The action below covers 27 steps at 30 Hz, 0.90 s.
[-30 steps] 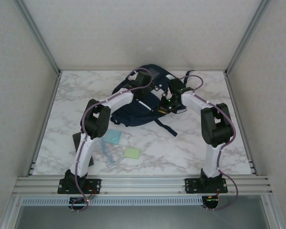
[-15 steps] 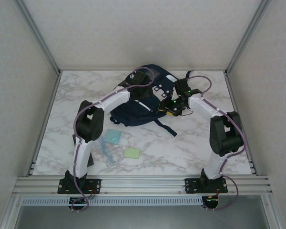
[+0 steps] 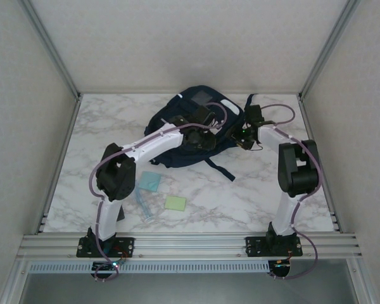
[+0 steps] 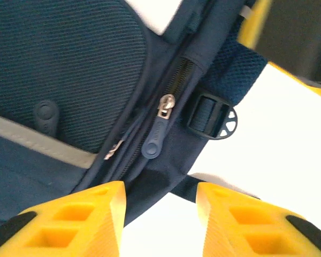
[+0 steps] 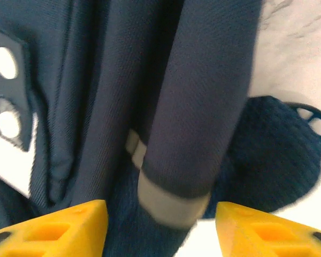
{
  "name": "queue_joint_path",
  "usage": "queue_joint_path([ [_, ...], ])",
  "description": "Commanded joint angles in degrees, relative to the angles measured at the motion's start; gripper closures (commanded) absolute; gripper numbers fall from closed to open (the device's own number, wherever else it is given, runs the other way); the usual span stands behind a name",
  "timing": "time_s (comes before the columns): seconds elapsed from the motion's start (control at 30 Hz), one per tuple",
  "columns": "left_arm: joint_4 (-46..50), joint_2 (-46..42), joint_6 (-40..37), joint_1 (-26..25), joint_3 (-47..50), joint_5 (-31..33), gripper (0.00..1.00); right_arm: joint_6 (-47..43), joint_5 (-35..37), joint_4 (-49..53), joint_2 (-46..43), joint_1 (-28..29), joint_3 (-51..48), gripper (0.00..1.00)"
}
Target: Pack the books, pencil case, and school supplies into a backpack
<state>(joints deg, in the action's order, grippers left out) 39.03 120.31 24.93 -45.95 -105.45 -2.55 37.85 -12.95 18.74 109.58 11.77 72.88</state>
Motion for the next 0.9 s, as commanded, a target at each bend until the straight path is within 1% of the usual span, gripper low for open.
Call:
queue_joint_path([
  [0.0,5.4,4.6,-4.8,-0.7,-4.3,-0.1,0.63,4.9,-2.7,-6.3,2.2,-0.1,-0.6,0.55],
  [0.07,6.6,6.8,-6.0,-0.9,-6.2,0.8,0.63,5.7,-2.7,-6.9,3.2,-0.3,-1.0,0.7],
  [0.17,7.6,9.7,-6.7,-0.8,-8.4,3.0,0.61,6.9,-3.5,-8.9,3.5,-0.5,-2.8,0.84],
  [0.23,7.9,11.4,-6.9,-0.7,-10.1,3.8,0.58,7.4,-4.2,-10.1,3.4,-0.4,-3.9,0.91],
  [0.33,8.0,14.2,-6.7,-0.5,-12.8,4.2,0.57,8.0,-5.1,-11.4,2.7,-0.5,-5.4,0.98],
  [0.4,7.9,15.9,-6.3,-0.2,-14.4,4.4,0.57,8.2,-5.6,-12.1,2.1,-0.5,-6.3,1.0],
  [0.5,7.9,18.6,-5.7,0.2,-16.4,2.8,0.58,8.2,-5.5,-12.5,0.9,-0.5,-7.6,1.0],
  [0.57,8.4,20.1,-5.4,0.2,-17.0,2.0,0.62,8.0,-5.1,-12.4,0.3,-0.4,-7.9,1.0],
  [0.7,9.7,21.6,-4.9,0.6,-16.9,1.4,0.76,7.2,-3.8,-11.5,-0.3,-0.5,-7.9,1.0],
  [0.77,10.1,21.3,-5.1,0.7,-16.2,2.0,0.82,6.9,-3.4,-11.1,-0.2,-0.5,-7.4,1.0],
  [0.83,10.0,20.3,-5.2,1.0,-15.2,2.6,0.89,6.6,-2.9,-10.5,0.0,-0.4,-6.6,1.0],
  [0.87,9.9,19.8,-5.2,1.3,-14.8,2.7,0.95,6.4,-2.6,-10.2,0.0,-0.4,-6.3,1.0],
])
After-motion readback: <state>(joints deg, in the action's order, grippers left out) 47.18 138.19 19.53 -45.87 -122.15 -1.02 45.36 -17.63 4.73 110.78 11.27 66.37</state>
